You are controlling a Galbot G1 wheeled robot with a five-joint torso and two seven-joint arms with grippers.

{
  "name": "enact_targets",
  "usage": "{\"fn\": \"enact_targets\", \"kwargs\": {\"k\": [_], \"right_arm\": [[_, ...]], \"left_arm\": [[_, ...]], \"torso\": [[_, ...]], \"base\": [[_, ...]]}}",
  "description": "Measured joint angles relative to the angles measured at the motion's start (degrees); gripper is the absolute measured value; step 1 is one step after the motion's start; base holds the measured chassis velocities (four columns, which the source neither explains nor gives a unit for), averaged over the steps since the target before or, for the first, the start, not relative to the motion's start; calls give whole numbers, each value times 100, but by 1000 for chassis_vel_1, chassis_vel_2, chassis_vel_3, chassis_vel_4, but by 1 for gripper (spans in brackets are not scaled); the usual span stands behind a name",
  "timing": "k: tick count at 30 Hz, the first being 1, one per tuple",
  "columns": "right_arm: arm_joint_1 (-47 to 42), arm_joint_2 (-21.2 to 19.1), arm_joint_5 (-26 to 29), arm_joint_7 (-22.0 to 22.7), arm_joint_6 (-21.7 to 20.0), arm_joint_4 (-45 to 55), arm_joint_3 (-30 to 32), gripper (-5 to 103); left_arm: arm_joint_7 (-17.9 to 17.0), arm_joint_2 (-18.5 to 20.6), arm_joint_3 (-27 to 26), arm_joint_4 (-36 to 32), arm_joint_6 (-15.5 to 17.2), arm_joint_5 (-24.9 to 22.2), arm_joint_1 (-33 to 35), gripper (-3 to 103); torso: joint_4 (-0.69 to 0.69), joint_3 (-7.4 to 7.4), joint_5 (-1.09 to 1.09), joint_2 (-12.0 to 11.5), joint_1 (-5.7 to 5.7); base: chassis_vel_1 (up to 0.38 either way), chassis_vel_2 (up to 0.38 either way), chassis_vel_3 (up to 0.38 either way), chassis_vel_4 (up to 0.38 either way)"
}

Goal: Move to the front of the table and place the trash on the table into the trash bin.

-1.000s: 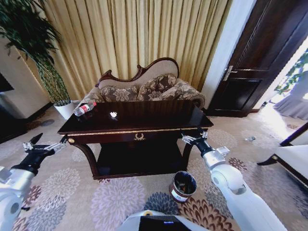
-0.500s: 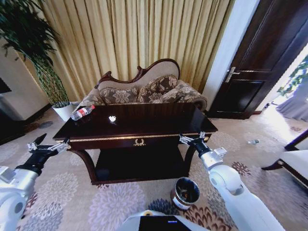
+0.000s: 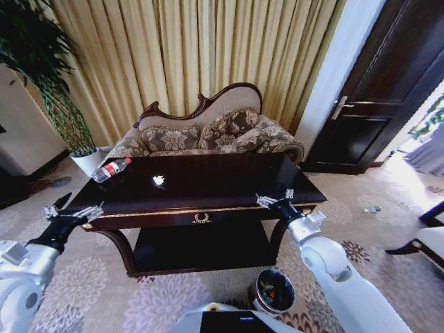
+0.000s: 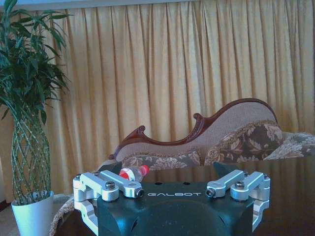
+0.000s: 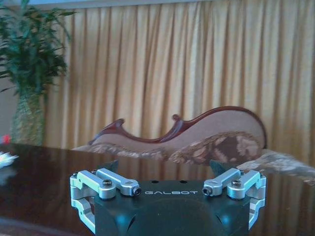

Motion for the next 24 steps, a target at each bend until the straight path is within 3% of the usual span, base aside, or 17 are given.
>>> {"fn": "enact_targets", "kwargs": {"k": [6, 24], "right_arm": [[423, -354, 310, 135, -215, 14, -515, 100], [691, -416, 578, 185, -278, -141, -595, 100]], "left_arm": [[-1, -75, 0, -82, 13, -14, 52, 100], [36, -130, 40, -159, -22, 27, 87, 100]], "torso": [[2, 2, -2, -3, 4], [0, 2, -2, -3, 4]], "base": [[0, 0, 0, 0], [0, 0, 0, 0]]}}
